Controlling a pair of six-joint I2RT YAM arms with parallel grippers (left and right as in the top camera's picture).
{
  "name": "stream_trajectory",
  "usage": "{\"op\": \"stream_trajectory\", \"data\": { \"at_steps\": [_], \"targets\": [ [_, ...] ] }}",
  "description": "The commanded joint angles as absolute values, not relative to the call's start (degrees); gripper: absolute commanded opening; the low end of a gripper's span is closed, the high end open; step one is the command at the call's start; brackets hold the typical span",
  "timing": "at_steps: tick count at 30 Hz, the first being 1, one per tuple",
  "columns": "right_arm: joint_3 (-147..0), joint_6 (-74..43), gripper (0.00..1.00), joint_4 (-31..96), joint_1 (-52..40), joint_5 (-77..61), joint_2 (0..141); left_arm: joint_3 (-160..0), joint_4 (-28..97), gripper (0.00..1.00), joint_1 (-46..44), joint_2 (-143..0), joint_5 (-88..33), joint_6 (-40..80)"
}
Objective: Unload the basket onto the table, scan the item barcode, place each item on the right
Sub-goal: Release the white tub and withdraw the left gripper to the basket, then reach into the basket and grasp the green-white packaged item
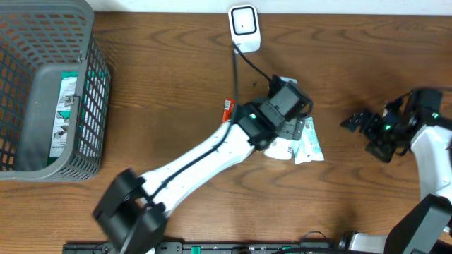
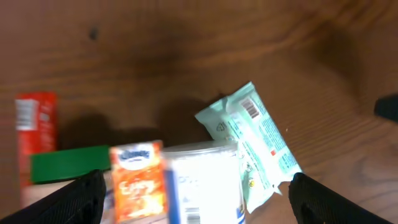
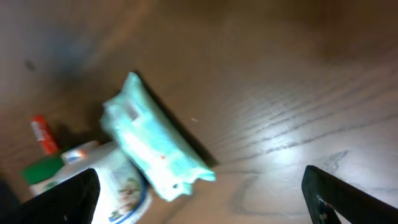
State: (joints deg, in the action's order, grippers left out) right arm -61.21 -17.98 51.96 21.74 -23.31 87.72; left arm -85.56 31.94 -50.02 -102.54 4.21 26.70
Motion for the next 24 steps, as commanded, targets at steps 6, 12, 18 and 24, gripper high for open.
{"op": "stream_trajectory", "data": {
  "at_steps": [6,12,18,24],
  "targets": [
    [-67.0,-17.5,0.99,53.0,18.5,-24.2,87.5,-85.3,41.8,0.90,-41.9,-88.3,11.2,22.1],
    [-67.0,-17.5,0.99,53.0,18.5,-24.1,87.5,-85.3,52.7,0.90,-32.2,-78.3,11.2,19.0],
    [-67.0,-17.5,0.99,53.0,18.5,-24.0,87.5,-85.3,58.5,0.91,-24.4,-71.3,11.3,17.5],
    [-67.0,-17.5,0.99,53.0,18.5,-24.0,87.5,-85.3,60.0,0.91,-16.8,-68.1,18.0,16.6]
  ]
}}
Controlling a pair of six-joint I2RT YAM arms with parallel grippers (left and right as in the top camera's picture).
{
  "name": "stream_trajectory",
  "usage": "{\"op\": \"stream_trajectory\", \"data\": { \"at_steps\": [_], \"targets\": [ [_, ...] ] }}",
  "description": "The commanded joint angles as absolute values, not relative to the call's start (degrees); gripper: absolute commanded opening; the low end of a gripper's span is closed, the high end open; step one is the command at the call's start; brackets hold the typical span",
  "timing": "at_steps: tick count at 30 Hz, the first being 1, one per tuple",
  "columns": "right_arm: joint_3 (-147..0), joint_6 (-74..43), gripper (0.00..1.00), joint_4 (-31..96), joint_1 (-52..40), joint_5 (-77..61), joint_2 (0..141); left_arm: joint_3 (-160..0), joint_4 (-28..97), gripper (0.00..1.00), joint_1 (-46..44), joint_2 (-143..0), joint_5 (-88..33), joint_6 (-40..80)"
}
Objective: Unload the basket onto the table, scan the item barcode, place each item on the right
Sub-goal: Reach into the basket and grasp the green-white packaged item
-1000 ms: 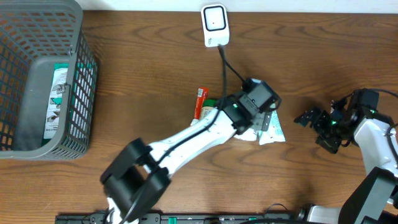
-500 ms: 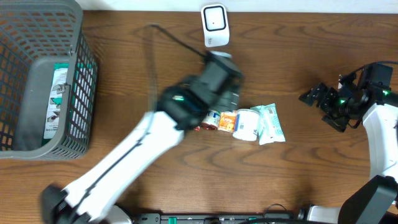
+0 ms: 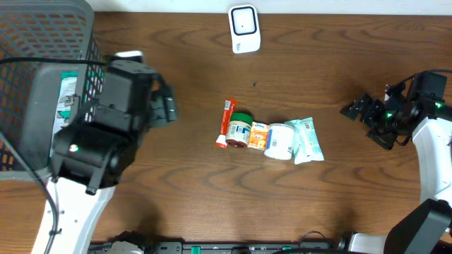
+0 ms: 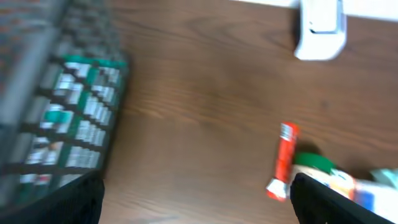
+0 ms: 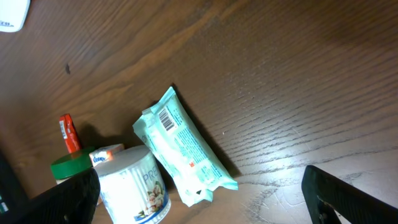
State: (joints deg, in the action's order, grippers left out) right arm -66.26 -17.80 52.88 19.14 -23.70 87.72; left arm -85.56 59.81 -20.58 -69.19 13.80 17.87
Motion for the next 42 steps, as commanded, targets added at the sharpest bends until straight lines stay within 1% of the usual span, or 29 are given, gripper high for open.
{"op": "stream_trajectory", "data": {
  "at_steps": [1,6,9,15,17,21,23,25,29,34,36,42],
  "targets": [
    [-67.0,-17.5,0.99,53.0,18.5,-24.0,87.5,-85.3,60.0,0.91,-13.9,-67.9,18.0,16.5],
    [-67.0,-17.5,0.99,53.0,18.5,-24.0,87.5,-85.3,58.8,0.91,-4.1,-68.5,17.6,16.5],
    [-67.0,-17.5,0.99,53.0,18.5,-24.0,87.5,-85.3,56.3,0.94,2.5,-69.0,15.9,16.5],
    [-67.0,-17.5,0.99,53.0,18.5,-24.0,87.5,-85.3,50.3,0.94,13.0,-69.0,15.7,16.6],
    [-67.0,-17.5,0.99,53.0,18.5,-24.0,87.5,-85.3,49.1,0.94,14.5,-69.2,15.7,16.3],
    [-67.0,-17.5,0.99,53.0,18.5,-24.0,87.5,-85.3,45.2,0.95,16.6,-71.7,15.7,10.8],
    [-67.0,-17.5,0.99,53.0,18.5,-24.0,87.5,-85.3,43.3,1.00,17.9,-73.9,15.7,8.8],
    [-67.0,-17.5,0.99,53.0,18.5,-24.1,87.5,-85.3,42.2,0.98,19.5,-76.7,15.1,7.1],
    [-67.0,-17.5,0.99,53.0,18.5,-24.0,87.5,-85.3,41.4,0.98,24.0,-81.8,5.8,2.9],
    [-67.0,-17.5,0.99,53.0,18.5,-24.0,87.5,-85.3,41.9,0.98,31.4,-88.6,-7.2,2.6],
    [-67.0,-17.5,0.99,53.0,18.5,-24.0,87.5,-85.3,41.9,0.98,34.8,-92.3,-13.0,0.7],
    [-67.0,-17.5,0.99,53.0,18.5,-24.0,87.5,-85.3,42.1,0.98,38.2,-100.5,-15.0,-3.5]
  ]
}}
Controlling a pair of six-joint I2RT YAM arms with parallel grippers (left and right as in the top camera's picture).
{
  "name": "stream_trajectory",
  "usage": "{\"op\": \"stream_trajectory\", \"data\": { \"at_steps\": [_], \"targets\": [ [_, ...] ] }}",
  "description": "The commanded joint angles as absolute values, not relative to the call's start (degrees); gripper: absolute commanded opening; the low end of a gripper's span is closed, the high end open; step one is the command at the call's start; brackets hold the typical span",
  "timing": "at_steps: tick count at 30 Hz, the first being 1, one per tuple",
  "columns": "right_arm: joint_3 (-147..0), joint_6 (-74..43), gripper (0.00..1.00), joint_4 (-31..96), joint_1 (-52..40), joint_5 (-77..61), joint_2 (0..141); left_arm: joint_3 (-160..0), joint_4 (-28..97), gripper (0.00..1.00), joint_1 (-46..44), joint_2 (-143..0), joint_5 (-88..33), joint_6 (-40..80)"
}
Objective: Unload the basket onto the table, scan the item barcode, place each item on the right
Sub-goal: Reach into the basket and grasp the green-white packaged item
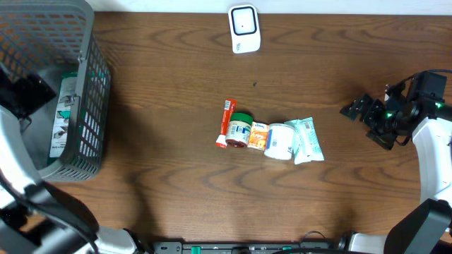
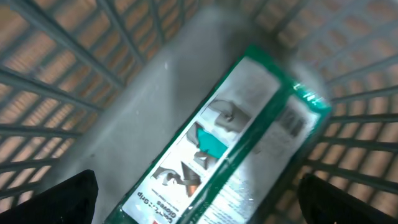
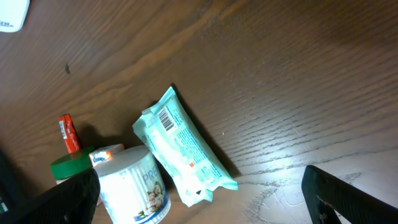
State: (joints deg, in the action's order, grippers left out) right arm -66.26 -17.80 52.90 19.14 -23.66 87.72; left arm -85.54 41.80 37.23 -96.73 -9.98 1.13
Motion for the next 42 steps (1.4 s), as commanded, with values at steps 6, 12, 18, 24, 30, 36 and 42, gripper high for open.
{"op": "stream_trajectory", "data": {
  "at_steps": [6,12,18,24,30,36,42],
  "targets": [
    [-67.0,-17.5,0.99,53.0,18.5,-24.0,87.5,-85.3,42.5,0.98,38.4,-107.3,-16.0,-9.1],
    [-67.0,-17.5,0.99,53.0,18.5,-24.0,87.5,-85.3,43.6,0.98,38.8,-113.5,-15.9,-9.4],
    [-67.0,-17.5,0.99,53.0,18.5,-24.0,87.5,-85.3,44.3,0.98,38.9,-118.3,-15.9,-10.7],
    [-67.0,-17.5,0.99,53.0,18.5,-24.0,87.5,-85.3,46.7,0.98,38.9,-119.6,-16.1,-10.7],
    [-67.0,-17.5,0.99,53.0,18.5,-24.0,87.5,-85.3,48.9,0.91,38.9,-119.3,-23.7,-14.9],
    [-67.0,-17.5,0.99,53.0,18.5,-24.0,87.5,-85.4,49.3,0.82,38.9,-117.4,-25.0,-15.5],
    [-67.0,-17.5,0.99,53.0,18.5,-24.0,87.5,-85.5,49.3,0.80,38.9,-114.8,-28.9,-15.7]
  ]
}}
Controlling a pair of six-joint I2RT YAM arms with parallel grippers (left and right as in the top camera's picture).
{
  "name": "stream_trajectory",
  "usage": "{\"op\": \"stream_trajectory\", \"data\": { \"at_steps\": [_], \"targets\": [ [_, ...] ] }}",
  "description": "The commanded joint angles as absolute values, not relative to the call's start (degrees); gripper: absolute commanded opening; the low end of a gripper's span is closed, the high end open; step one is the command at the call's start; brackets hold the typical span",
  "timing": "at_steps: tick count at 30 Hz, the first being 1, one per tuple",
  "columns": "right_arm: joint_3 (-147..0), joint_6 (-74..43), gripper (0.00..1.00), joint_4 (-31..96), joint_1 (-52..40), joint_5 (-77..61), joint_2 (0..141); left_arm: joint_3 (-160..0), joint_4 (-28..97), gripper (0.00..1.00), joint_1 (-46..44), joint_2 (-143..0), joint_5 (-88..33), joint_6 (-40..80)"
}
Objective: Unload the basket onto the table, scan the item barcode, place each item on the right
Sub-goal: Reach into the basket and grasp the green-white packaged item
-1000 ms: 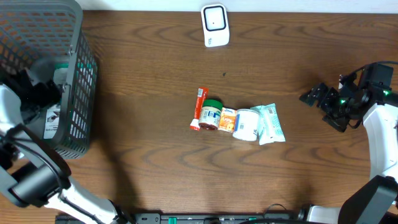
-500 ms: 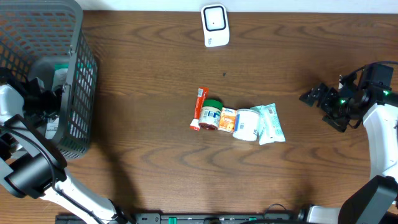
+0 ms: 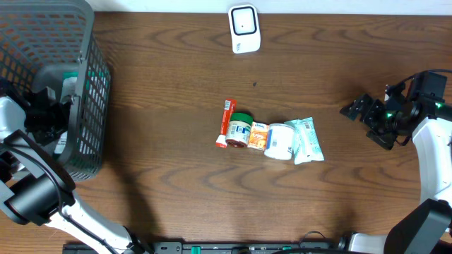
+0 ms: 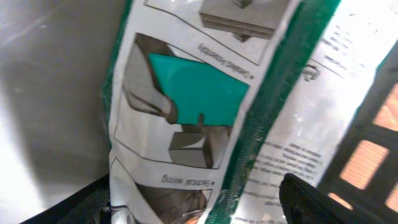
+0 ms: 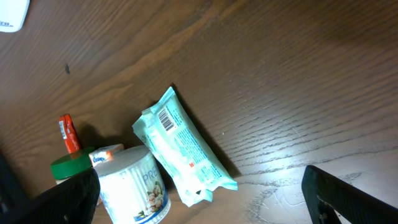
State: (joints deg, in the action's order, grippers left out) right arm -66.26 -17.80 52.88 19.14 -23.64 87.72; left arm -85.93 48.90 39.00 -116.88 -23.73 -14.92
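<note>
A flat green and white package point(image 4: 217, 106) printed with pictures lies on the floor of the grey basket point(image 3: 78, 42) at the far left. My left gripper point(image 4: 199, 202) is down inside the basket, open, right over the package point(image 3: 66, 99), with one dark finger point(image 4: 317, 199) on each side of it. The white scanner point(image 3: 244, 28) stands at the table's back edge. My right gripper point(image 5: 205, 199) hangs open at the right point(image 3: 360, 111), over bare wood, with nothing between its fingers.
A row of items lies mid-table: a red tube point(image 3: 226, 120), a green-lidded jar point(image 3: 241, 129), an orange packet point(image 3: 258, 135), a white tub point(image 3: 280, 141) and a mint wipes pack point(image 5: 183, 149) with its barcode facing up. The basket walls close in around my left gripper.
My left gripper has come down much closer to the green and white package in the basket, which now fills its view. The right arm and the items mid-table have not moved.
My left gripper was first open over the row of items mid-table. Then it was beside the basket, then inside it above the green and white package, and now low over that package. The right gripper stayed open at the right throughout.
</note>
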Motion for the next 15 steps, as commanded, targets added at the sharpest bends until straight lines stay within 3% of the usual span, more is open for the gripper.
{"op": "stream_trajectory", "data": {
  "at_steps": [1,6,15],
  "targets": [
    [-67.0,-17.5,0.99,53.0,18.5,-24.0,87.5,-85.5,49.5,0.79,38.9,-114.5,-29.7,-15.7],
    [-67.0,-17.5,0.99,53.0,18.5,-24.0,87.5,-85.5,49.9,0.74,38.9,-113.3,-31.1,-15.7],
    [-67.0,-17.5,0.99,53.0,18.5,-24.0,87.5,-85.5,51.1,0.74,38.9,-113.1,-37.1,-15.6]
  ]
}}
